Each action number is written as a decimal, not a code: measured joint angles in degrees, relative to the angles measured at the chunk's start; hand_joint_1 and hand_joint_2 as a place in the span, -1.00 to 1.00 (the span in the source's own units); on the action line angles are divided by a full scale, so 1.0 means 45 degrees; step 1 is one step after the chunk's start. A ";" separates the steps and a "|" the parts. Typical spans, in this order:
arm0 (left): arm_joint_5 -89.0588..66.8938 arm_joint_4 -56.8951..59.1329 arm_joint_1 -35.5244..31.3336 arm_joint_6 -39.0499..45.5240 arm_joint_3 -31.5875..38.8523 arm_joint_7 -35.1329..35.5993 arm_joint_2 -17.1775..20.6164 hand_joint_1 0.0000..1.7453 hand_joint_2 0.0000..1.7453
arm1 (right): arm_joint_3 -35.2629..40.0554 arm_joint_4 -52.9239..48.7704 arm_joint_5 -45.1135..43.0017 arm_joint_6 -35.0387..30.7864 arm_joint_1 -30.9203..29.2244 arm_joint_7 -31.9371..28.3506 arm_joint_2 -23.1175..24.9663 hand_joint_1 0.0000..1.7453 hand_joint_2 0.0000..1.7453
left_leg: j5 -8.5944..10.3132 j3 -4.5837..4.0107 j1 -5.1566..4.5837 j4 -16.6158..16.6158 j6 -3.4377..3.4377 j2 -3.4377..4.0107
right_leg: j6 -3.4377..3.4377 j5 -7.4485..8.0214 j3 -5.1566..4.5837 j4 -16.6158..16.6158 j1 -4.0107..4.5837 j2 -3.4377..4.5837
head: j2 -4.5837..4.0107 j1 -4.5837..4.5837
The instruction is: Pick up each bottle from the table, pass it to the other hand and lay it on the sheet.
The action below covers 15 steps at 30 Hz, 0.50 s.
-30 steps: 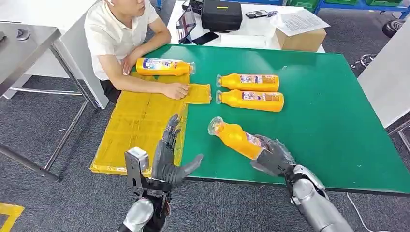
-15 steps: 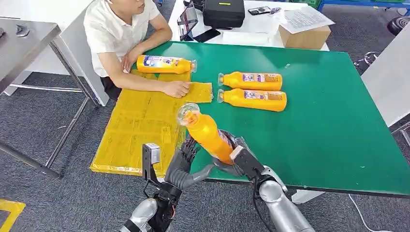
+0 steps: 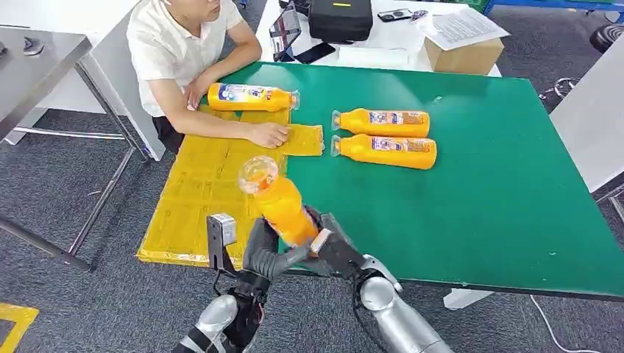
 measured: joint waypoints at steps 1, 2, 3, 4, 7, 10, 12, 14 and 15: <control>-0.0111 -0.0005 0.0000 0.0275 0.0038 -0.0125 -0.0019 -1.00 1.00 | 0.0149 0.0083 0.0053 -0.0039 0.0000 -0.0005 0.0058 1.00 1.00 | 0.0000 -0.0002 0.0004 0.0000 0.0000 0.0001 | 0.0000 0.0000 -0.0002 0.0000 0.0003 0.0000 | 0.0000 -0.0005; -0.0165 -0.0010 0.0000 0.0422 0.0063 -0.0199 -0.0058 -1.00 1.00 | 0.0291 0.0155 0.0082 -0.0083 0.0005 -0.0015 0.0097 1.00 1.00 | 0.0000 -0.0004 0.0005 0.0000 0.0000 0.0002 | -0.0001 -0.0001 -0.0002 0.0000 0.0004 0.0001 | 0.0000 0.0015; -0.0169 -0.0010 0.0006 0.0489 0.0082 -0.0218 -0.0073 -1.00 1.00 | 0.0393 0.0209 0.0087 -0.0122 0.0001 -0.0015 0.0121 1.00 1.00 | 0.0000 -0.0005 0.0003 0.0000 0.0000 0.0004 | -0.0001 -0.0001 -0.0004 0.0000 0.0001 0.0003 | 0.0000 -0.0010; -0.0102 -0.0010 0.0007 0.0465 0.0106 -0.0213 -0.0073 -1.00 1.00 | 0.0480 0.0267 0.0087 -0.0131 -0.0001 -0.0034 0.0136 1.00 1.00 | 0.0000 -0.0006 0.0003 0.0000 0.0000 0.0004 | -0.0001 -0.0001 -0.0004 0.0000 0.0000 0.0003 | 0.0000 0.0005; 0.0122 -0.0010 0.0072 0.0338 0.0175 -0.0145 -0.0073 -1.00 1.00 | 0.0694 0.0408 0.0107 -0.0360 -0.0010 -0.0122 0.0145 1.00 1.00 | 0.0000 -0.0007 -0.0003 0.0000 0.0000 0.0004 | -0.0001 -0.0001 -0.0005 -0.0002 -0.0004 0.0003 | 0.0000 0.0000; 0.0302 -0.0019 0.0120 0.0061 0.0199 -0.0077 -0.0068 0.86 1.00 | 0.0762 0.0510 -0.0049 -0.0452 0.0002 -0.0253 0.0145 1.00 1.00 | 0.0000 -0.0007 -0.0007 0.0000 0.0000 0.0004 | 0.0000 0.0000 -0.0005 -0.0003 -0.0008 0.0003 | 0.0000 0.0000; 0.0360 -0.0097 0.0197 -0.0113 0.0248 -0.0111 -0.0063 1.00 1.00 | 0.0806 0.0514 -0.0088 -0.0495 0.0018 -0.0282 0.0121 1.00 1.00 | 0.0000 -0.0007 -0.0007 0.0001 0.0000 0.0008 | 0.0000 0.0000 -0.0007 -0.0003 -0.0008 0.0006 | 0.0000 0.0000; 0.0389 -0.0121 0.0235 -0.0224 0.0310 -0.0106 -0.0058 1.00 1.00 | 0.0849 0.0515 -0.0083 -0.0543 0.0018 -0.0296 0.0067 1.00 1.00 | 0.0000 -0.0006 -0.0007 0.0001 0.0000 0.0006 | 0.0000 0.0000 -0.0008 -0.0002 -0.0008 0.0005 | 0.0000 0.0000; 0.0453 -0.0121 0.0248 -0.0239 0.0340 -0.0096 -0.0058 1.00 1.00 | 0.0884 0.0514 -0.0083 -0.0578 0.0019 -0.0301 0.0053 0.70 1.00 | 0.0000 -0.0006 -0.0007 0.0001 0.0000 0.0007 | 0.0000 0.0000 -0.0009 -0.0002 -0.0008 0.0006 | 0.0000 0.0000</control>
